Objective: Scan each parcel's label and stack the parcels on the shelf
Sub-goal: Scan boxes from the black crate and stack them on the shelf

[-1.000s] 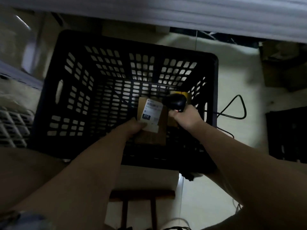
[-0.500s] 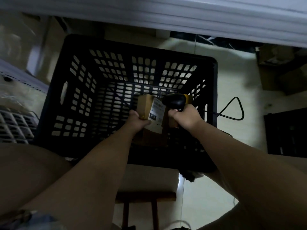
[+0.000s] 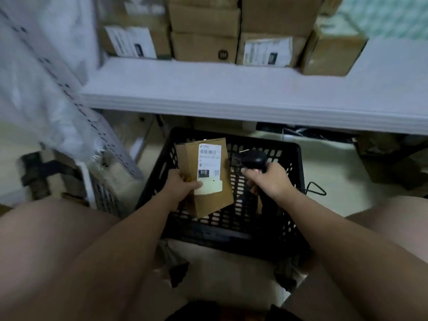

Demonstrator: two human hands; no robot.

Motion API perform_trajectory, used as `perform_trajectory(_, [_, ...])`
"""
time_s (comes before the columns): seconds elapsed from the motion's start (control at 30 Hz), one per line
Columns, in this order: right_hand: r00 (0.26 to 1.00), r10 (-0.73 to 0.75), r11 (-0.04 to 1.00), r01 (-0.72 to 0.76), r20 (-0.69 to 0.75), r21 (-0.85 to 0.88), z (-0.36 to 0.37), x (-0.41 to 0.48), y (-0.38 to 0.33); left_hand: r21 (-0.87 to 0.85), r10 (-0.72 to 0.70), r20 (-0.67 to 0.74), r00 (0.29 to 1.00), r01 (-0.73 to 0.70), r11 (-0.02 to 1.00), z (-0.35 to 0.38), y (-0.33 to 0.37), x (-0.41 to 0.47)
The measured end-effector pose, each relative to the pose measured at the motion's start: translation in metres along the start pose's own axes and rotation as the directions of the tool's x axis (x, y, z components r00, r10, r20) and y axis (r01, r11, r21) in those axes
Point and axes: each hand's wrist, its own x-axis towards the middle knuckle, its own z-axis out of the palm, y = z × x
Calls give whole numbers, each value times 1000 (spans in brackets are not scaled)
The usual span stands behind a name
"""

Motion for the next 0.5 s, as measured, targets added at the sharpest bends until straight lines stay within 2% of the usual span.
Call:
perform_trajectory(0.13, [985, -168, 985, 169, -35, 33, -5, -31, -43, -37, 116, -63, 991, -118, 992, -23, 32, -39])
perform_trajectory(0.3, [917, -393, 920, 392, -72, -25, -25, -68, -96, -147, 223, -101, 970, -236, 961, -31, 82, -73])
perform_trajectory(0.5, [847, -492, 854, 514, -202, 77, -46, -100, -141, -163, 361, -138, 922, -381, 910, -27, 137, -88])
